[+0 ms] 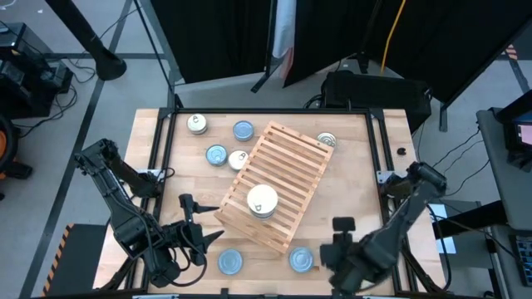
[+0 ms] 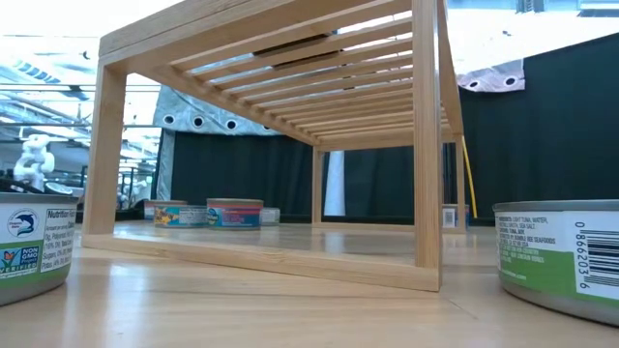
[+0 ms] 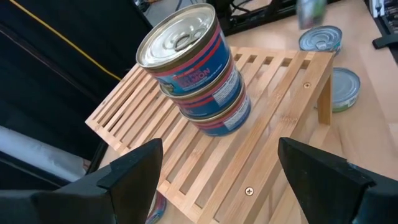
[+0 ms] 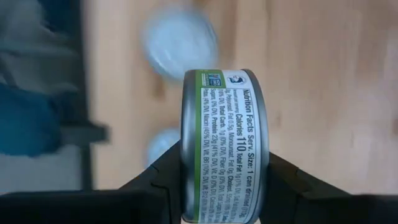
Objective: Stack canned seafood by type on shelf
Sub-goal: Put the green tuna can on the shelf
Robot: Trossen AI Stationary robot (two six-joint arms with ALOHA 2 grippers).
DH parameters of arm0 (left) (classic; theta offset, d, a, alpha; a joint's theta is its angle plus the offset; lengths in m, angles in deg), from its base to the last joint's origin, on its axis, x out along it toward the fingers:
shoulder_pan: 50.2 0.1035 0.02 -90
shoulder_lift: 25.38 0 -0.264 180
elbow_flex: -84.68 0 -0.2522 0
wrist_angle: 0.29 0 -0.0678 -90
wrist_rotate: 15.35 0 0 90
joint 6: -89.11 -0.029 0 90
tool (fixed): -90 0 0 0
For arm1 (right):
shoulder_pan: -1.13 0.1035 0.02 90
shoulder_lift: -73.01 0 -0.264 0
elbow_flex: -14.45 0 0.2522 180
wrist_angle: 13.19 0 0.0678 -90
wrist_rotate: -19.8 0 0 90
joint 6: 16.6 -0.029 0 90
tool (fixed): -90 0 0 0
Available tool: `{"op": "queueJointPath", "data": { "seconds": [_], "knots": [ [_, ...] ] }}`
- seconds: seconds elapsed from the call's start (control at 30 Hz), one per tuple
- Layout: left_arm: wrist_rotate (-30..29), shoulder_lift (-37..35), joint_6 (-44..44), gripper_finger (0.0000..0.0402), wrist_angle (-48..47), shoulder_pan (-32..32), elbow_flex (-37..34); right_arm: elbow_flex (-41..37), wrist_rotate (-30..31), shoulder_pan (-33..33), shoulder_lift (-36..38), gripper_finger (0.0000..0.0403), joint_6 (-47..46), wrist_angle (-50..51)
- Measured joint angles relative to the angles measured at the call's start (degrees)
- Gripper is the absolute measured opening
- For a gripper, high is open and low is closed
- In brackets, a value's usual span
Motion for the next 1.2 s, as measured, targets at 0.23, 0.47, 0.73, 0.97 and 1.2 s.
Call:
{"op": "queueJointPath", "data": {
  "seconds": [0.23, 0.47, 0.73, 0.97, 1.2],
  "knots": [
    [0.28, 0.00, -3.83, 0.0327, 3.74, 0.75, 0.00, 14.28, 23.24, 1.37, 0.11, 0.0135, 15.94, -1.16],
    [0.74, 0.00, -4.29, 0.0327, 4.03, 1.01, 0.00, 14.18, 40.62, 0.23, -0.17, 0.0135, 37.49, 5.25],
    [0.83, 0.00, -4.31, 0.0327, 3.98, 0.96, 0.00, 3.72, 42.44, -6.59, -0.33, 0.0135, 42.03, 6.61],
    [0.85, 0.00, -4.28, 0.0327, 3.98, 0.96, 0.00, -4.12, 42.63, -11.97, -0.42, 0.0135, 49.52, -0.92],
    [0.85, 0.00, -4.33, 0.0327, 3.98, 0.96, 0.00, -5.55, 39.40, -16.01, -0.42, 0.0140, 55.42, -8.01]
  ]
}}
